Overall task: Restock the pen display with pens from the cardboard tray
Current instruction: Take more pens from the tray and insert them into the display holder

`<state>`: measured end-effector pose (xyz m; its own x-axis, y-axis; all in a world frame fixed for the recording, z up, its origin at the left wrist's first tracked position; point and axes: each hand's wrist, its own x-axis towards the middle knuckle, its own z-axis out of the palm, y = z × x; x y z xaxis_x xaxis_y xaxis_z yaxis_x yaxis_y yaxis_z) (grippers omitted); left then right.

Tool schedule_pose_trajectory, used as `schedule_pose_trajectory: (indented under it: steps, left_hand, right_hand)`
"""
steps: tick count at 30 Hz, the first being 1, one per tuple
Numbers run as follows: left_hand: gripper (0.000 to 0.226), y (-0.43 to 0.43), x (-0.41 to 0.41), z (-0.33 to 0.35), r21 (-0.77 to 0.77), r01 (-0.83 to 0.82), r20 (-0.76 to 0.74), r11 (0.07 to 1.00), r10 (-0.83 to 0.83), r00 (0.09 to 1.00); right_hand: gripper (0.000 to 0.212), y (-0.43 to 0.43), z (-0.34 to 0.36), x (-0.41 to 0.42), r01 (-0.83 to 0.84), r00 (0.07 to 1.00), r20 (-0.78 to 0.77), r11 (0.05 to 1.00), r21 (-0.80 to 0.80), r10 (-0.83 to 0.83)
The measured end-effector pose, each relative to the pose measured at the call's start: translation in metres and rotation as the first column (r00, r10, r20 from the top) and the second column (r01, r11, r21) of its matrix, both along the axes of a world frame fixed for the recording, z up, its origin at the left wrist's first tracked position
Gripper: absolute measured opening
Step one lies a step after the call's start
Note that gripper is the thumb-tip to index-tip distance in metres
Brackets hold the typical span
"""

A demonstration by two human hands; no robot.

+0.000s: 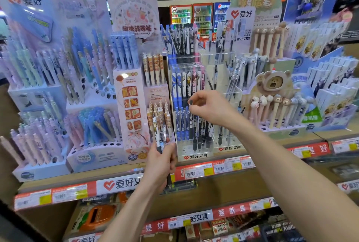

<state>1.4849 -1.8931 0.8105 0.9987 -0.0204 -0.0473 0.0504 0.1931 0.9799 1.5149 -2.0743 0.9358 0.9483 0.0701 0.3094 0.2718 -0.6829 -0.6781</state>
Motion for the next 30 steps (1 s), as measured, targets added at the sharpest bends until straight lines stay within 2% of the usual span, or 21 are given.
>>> schedule_pose_trajectory:
  steps: [2, 6, 7, 11, 15, 22, 24, 26, 28, 30]
  left_hand:
    - [0.051, 0.000, -0.001, -0.001, -0.021, -0.003, 0.005, 1.000, 0.004, 1.000]
    - [0.014, 0.000, -0.007, 0.002, -0.028, 0.008, 0.039, 1.000, -0.006, 0.999]
    - [0.011, 0.000, -0.008, 0.003, -0.023, 0.008, 0.046, 1.000, -0.007, 0.999]
    - [0.018, 0.003, -0.009, 0.003, 0.009, 0.002, 0.063, 1.000, -0.003, 0.998]
    - [0.015, 0.005, -0.008, 0.002, 0.010, 0.001, 0.054, 1.000, -0.001, 0.999]
    - [0.017, 0.003, -0.007, 0.002, -0.010, 0.020, 0.051, 1.000, -0.020, 0.999]
    - [0.019, 0.003, -0.006, 0.002, -0.030, 0.039, 0.047, 0.999, -0.037, 0.998]
    - [0.021, 0.003, -0.005, 0.003, -0.053, 0.049, 0.044, 0.997, -0.047, 0.998]
    - [0.023, 0.002, -0.005, 0.008, -0.089, 0.062, 0.038, 0.994, -0.059, 0.998]
    - [0.027, 0.001, -0.006, 0.013, -0.149, 0.098, 0.020, 0.984, -0.096, 0.995]
  right_hand:
    - [0.015, -0.001, -0.001, 0.000, -0.001, 1.000, -0.004, 1.000, -0.006, 0.001]
    - [0.017, 0.001, -0.007, 0.003, 0.006, 1.000, -0.026, 0.999, -0.040, -0.008]
    - [0.018, 0.001, -0.009, 0.004, 0.006, 0.999, -0.033, 0.999, -0.051, -0.008]
    - [0.019, 0.002, -0.015, 0.007, -0.005, 0.997, -0.083, 0.987, -0.163, -0.008]
    - [0.017, 0.005, -0.018, 0.008, 0.032, 0.999, -0.016, 0.926, -0.376, -0.040]
    - [0.016, 0.007, -0.015, 0.008, 0.026, 0.998, -0.042, 0.891, -0.453, -0.050]
    - [0.022, 0.006, -0.014, 0.007, 0.019, 0.997, -0.055, 0.893, -0.451, -0.049]
    - [0.030, 0.007, -0.009, 0.004, 0.043, 0.999, 0.008, 0.915, -0.401, -0.044]
    - [0.028, 0.011, -0.004, -0.002, 0.079, 0.990, 0.131, 0.958, -0.275, -0.044]
    - [0.025, 0.019, 0.000, -0.011, 0.036, 0.992, 0.121, 0.989, -0.144, -0.019]
